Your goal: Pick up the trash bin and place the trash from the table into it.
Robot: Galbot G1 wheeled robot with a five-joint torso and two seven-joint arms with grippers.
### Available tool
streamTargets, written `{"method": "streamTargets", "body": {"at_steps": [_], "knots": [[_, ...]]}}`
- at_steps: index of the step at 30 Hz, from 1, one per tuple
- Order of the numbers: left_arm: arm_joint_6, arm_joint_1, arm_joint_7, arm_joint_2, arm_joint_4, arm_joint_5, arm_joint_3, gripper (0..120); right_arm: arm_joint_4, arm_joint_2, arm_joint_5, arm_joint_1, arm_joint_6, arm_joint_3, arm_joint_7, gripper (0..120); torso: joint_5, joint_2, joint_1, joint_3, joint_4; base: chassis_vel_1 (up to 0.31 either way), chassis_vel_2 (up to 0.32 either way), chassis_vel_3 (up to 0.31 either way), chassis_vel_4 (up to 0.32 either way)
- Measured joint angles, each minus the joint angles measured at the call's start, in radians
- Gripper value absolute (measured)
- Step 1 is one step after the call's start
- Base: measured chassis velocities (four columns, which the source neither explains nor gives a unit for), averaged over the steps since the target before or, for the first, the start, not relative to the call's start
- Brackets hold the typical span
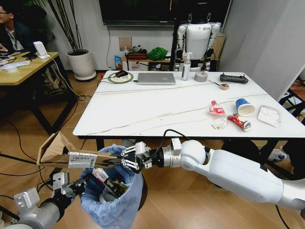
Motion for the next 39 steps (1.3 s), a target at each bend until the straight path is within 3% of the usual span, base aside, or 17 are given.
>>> {"method": "streamTargets", "body": {"at_steps": [10,30,36,39], "knots": [[0.0,0.015,0.0,-0.01,-0.013,0.003,-0.007,0,-0.002,-0.016,-0.003,-0.013,0.018,0.012,-0.018,4,0.0001,0.0,0.0,0.0,0.0,0.0,0.0,0.0,0.0],[0.001,0.083,-0.012,-0.027,-0.05,0.016,-0.033,0,0.02,-0.031,-0.008,-0.052,0.052,0.045,-0.032,76,0.0,0.0,0.0,0.0,0.0001,0.0,0.0,0.0,0.0],[0.001,0.07,-0.005,-0.054,-0.05,0.037,-0.023,0,0.02,-0.04,0.007,-0.059,0.045,0.117,0.013,97,0.0003,0.0,0.0,0.0,0.0001,0.0,0.0,0.0,0.0],[0.001,0.034,-0.001,-0.07,-0.05,0.041,-0.009,0,0.015,-0.065,0.019,-0.066,0.017,0.201,0.108,100,-0.0001,0.0,0.0,0.0,0.0002,0.0,0.0,0.0,0.0]]}}
